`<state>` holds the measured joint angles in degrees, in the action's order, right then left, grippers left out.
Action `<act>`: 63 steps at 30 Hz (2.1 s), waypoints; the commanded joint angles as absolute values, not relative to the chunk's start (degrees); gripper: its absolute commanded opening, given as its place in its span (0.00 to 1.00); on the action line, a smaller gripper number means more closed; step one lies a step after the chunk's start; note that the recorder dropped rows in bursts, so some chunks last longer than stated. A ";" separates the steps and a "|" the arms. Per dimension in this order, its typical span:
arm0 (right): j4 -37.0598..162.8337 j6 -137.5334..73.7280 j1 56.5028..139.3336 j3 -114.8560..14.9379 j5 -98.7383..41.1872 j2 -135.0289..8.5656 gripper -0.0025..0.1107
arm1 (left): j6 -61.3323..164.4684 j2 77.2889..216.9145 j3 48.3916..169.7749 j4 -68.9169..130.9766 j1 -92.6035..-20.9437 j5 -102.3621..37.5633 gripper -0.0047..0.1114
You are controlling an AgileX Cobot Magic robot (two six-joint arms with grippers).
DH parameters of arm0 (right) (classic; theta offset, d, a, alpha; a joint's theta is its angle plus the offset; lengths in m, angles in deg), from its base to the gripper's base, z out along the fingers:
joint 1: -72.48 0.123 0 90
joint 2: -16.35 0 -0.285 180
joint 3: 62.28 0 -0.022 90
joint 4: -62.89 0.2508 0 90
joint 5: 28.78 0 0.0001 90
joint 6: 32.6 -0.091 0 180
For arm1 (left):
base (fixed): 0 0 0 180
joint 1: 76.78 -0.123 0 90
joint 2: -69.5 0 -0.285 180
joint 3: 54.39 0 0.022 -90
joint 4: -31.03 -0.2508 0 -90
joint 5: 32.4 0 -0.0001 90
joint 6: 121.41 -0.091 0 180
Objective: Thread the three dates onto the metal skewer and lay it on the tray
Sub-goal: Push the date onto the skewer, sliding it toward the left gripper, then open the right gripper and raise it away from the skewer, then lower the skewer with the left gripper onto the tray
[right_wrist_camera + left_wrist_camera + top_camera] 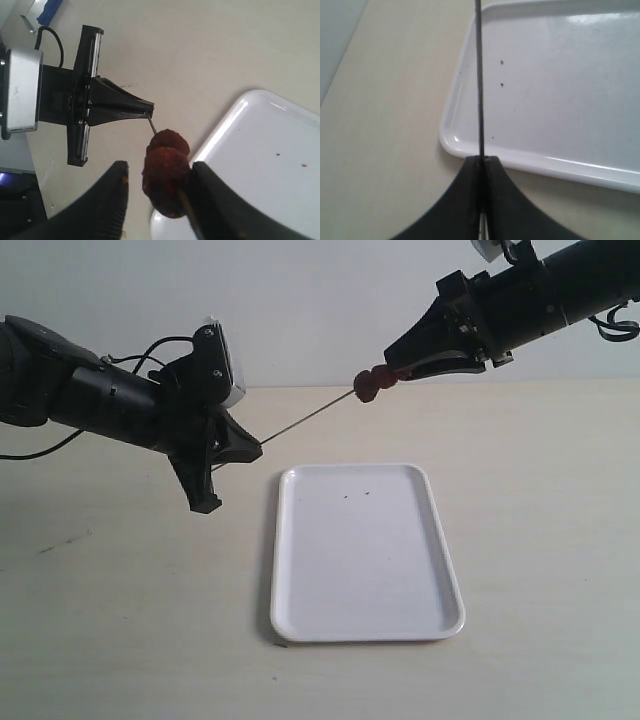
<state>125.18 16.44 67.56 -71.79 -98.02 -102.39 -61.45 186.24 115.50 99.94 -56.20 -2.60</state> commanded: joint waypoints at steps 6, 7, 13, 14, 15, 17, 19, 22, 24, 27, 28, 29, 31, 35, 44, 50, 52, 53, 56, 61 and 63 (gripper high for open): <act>126.73 17.28 67.74 -72.33 -97.70 -101.83 0.55 | -60.73 186.04 115.84 100.66 -55.65 -4.31 0.04; 126.61 17.28 67.65 -72.33 -97.04 -101.65 0.55 | -60.73 186.04 115.84 100.66 -55.65 -4.74 0.04; 123.16 16.74 67.65 -72.33 -93.67 -99.69 0.55 | -60.61 186.04 115.84 100.66 -55.65 -6.59 0.04; 122.30 16.75 67.65 -72.33 -93.18 -99.43 0.55 | -60.45 186.04 115.84 100.66 -55.65 -6.59 0.04; 121.19 16.19 67.65 -72.33 -92.53 -99.20 0.55 | -60.04 186.04 115.84 100.66 -55.65 -6.59 0.04; 119.01 14.62 67.65 -72.33 -91.76 -98.83 0.55 | -60.04 186.04 115.84 100.66 -55.65 -6.59 0.04; 117.61 14.62 67.65 -72.33 -91.76 -98.70 0.55 | -59.52 186.04 115.84 100.66 -55.65 -6.88 0.04; 116.13 14.62 67.65 -72.33 -90.55 -98.57 0.55 | -57.34 186.04 115.84 100.66 -55.65 -7.76 0.04; 116.44 14.62 67.65 -72.33 -88.26 -98.48 0.55 | -54.81 186.04 115.84 100.66 -55.65 -8.16 0.04; 118.22 17.31 67.65 -72.33 -85.03 -98.48 0.52 | -48.77 186.04 115.84 100.41 -55.65 -8.16 0.04; 118.30 17.94 67.65 -72.33 -82.90 -98.48 0.50 | -46.43 186.04 115.84 100.17 -55.65 -8.16 0.04; 118.17 18.47 67.65 -72.33 -80.82 -98.48 0.48 | -43.55 186.04 115.84 99.52 -55.65 -8.16 0.04; 117.17 18.60 67.65 -72.33 -76.93 -98.48 0.41 | -37.28 186.04 115.84 97.71 -55.65 -8.16 0.04; 116.71 21.61 67.65 -70.20 -69.31 -98.48 0.22 | -26.53 186.04 115.84 95.62 -55.65 -6.34 0.04; 126.73 39.28 67.65 -63.74 -59.30 -98.48 0.02 | -6.98 186.04 115.84 94.12 -55.15 0.39 0.04; 127.68 39.28 67.78 -62.64 -58.93 -95.99 0.02 | 3.47 186.04 115.84 93.09 -50.51 3.65 0.04; 127.80 39.28 67.78 -62.43 -59.33 -94.91 0.02 | 9.22 186.04 115.84 94.86 -48.35 3.21 0.04; 127.80 39.28 67.78 -62.39 -60.22 -94.47 0.02 | 12.19 186.04 115.84 95.93 -47.30 3.32 0.04; 129.13 39.37 67.78 -62.39 -63.35 -94.00 0.02 | 17.99 186.04 115.84 97.48 -44.71 4.37 0.04; 134.07 44.37 67.78 -60.25 -65.09 -94.00 0.02 | 20.92 186.04 112.53 104.00 -39.95 0.51 0.04; 136.61 46.39 67.78 -59.70 -65.58 -94.00 0.02 | 20.14 186.04 109.76 105.25 -37.95 -3.55 0.04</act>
